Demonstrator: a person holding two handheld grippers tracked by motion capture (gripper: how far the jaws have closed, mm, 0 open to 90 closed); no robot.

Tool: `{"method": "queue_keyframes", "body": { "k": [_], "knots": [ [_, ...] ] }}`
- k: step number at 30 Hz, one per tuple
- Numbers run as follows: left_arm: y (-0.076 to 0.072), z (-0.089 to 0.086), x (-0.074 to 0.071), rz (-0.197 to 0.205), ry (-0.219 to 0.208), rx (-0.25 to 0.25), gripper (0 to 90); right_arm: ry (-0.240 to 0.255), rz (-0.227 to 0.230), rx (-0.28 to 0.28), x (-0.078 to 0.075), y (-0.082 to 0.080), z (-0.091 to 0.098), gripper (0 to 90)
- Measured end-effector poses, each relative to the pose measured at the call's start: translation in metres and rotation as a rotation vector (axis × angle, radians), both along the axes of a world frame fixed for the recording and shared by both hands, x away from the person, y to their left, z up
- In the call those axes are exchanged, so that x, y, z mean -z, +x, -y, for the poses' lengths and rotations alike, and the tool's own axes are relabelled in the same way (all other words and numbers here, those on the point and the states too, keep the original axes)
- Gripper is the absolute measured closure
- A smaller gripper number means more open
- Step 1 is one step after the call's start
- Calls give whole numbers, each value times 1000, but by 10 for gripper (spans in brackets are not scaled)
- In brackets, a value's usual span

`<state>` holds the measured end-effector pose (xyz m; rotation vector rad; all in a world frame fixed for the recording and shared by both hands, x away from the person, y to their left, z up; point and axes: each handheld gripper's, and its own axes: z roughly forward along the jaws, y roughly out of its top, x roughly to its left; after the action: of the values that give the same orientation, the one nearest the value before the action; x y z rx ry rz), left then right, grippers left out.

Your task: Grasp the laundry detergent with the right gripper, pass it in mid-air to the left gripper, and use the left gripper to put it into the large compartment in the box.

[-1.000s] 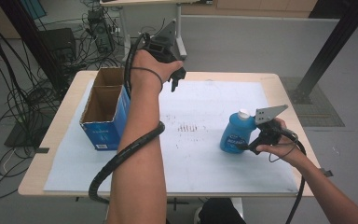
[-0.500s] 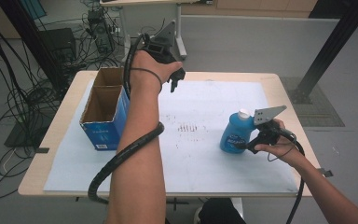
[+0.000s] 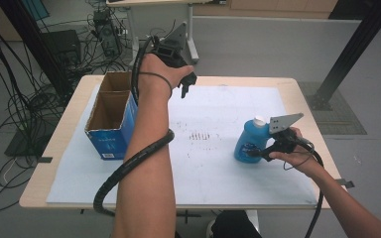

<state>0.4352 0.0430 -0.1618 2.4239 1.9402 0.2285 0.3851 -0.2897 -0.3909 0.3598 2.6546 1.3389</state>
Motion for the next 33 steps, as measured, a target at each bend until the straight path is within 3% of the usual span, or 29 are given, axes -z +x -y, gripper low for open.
{"method": "queue_keyframes", "body": {
  "k": [11,33],
  "knots": [
    [2,1,5,-10,10,8,64,8,-1,18,1,2,1,378],
    [2,4,3,-4,16,9,64,20,-29,14,2,5,2,405]
  ]
}}
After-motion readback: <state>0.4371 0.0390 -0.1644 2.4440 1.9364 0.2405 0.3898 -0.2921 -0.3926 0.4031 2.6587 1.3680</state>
